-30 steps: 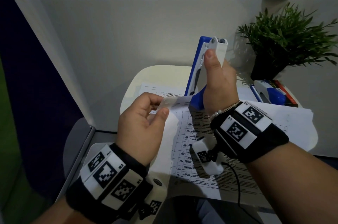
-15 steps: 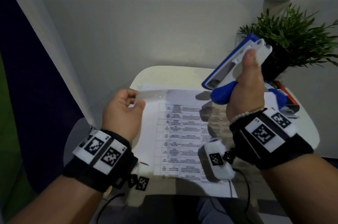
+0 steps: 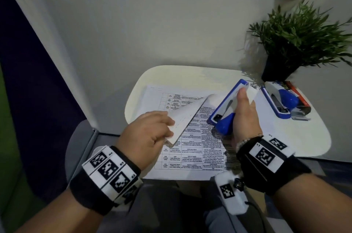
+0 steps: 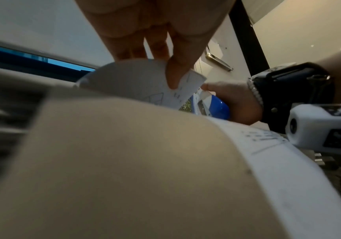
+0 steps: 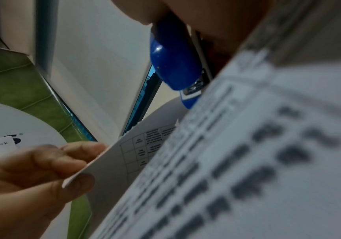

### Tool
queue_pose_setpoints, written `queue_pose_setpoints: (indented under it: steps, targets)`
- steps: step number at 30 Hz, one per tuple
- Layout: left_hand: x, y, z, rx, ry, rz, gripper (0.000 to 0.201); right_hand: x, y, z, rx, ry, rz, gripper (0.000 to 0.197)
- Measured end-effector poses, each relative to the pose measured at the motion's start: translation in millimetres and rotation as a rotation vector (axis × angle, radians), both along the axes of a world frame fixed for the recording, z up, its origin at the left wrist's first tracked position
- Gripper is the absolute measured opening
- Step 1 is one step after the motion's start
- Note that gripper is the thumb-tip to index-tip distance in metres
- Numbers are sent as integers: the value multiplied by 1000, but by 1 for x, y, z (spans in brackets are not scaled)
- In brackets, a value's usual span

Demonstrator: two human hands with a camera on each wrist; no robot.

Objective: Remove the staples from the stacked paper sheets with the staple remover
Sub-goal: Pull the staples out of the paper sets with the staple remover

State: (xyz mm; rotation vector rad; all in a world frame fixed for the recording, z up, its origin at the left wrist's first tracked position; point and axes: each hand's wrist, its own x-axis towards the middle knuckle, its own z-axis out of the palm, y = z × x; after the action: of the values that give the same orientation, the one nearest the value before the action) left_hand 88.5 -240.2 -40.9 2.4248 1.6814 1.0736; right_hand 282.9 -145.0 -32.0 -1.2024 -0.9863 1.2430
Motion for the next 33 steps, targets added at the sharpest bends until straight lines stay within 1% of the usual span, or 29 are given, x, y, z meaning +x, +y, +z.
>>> queue_pose_setpoints:
  steps: [1, 2, 3, 5, 6, 7, 8, 9, 10, 11, 12, 13, 15, 16, 17, 19, 21, 25, 27, 33]
  targets:
    - [2, -1, 2, 0, -41, 18, 19, 0, -2, 2, 17, 18, 18, 46]
    - [3, -2, 3, -7, -132, 57, 20, -1, -3, 4, 38, 36, 33, 43]
    - [6, -2, 7, -24, -267, 119, 24, -2, -6, 8, 63, 49, 42, 46]
    - [9, 1, 13, -76, -552, 251, 28, -6, -10, 20, 115, 89, 42, 66]
    - [10, 3, 17, -67, -647, 314, 28, -8, -10, 26, 141, 126, 36, 79]
    - [11, 6, 22, -46, -704, 373, 29, -9, -10, 33, 174, 160, 31, 88]
    - [13, 8, 27, -35, -758, 409, 29, -11, -9, 41, 218, 168, 25, 88]
    - [17, 8, 33, -36, -810, 418, 28, -14, -9, 51, 260, 162, 18, 77]
    - [21, 8, 38, -40, -844, 410, 26, -17, -9, 61, 291, 142, 11, 61]
    - [24, 8, 41, -43, -856, 399, 25, -20, -8, 68, 318, 118, 8, 44]
    - [27, 8, 43, -42, -858, 389, 24, -22, -5, 74, 350, 91, 6, 33]
    - [30, 8, 45, -40, -861, 382, 23, -25, -4, 79, 380, 62, 15, 32]
    - [32, 8, 46, -32, -870, 369, 24, -30, -4, 84, 405, 6, 49, 51]
    - [33, 8, 45, -26, -862, 363, 25, -32, -3, 84, 409, -17, 62, 57]
    - [34, 7, 46, -21, -845, 357, 25, -33, -3, 83, 408, -32, 75, 58]
    - [36, 4, 47, -2, -805, 344, 26, -35, -3, 80, 392, -34, 102, 56]
    - [38, 3, 48, 14, -781, 333, 27, -36, -5, 77, 393, -46, 112, 48]
    - [40, 1, 47, 25, -774, 304, 31, -38, -7, 75, 403, -69, 90, 39]
    - [41, 1, 47, 29, -776, 287, 36, -37, -7, 76, 404, -81, 81, 38]
    - [47, -2, 49, -5, -825, 218, 30, -35, -6, 78, 373, -37, 68, 39]
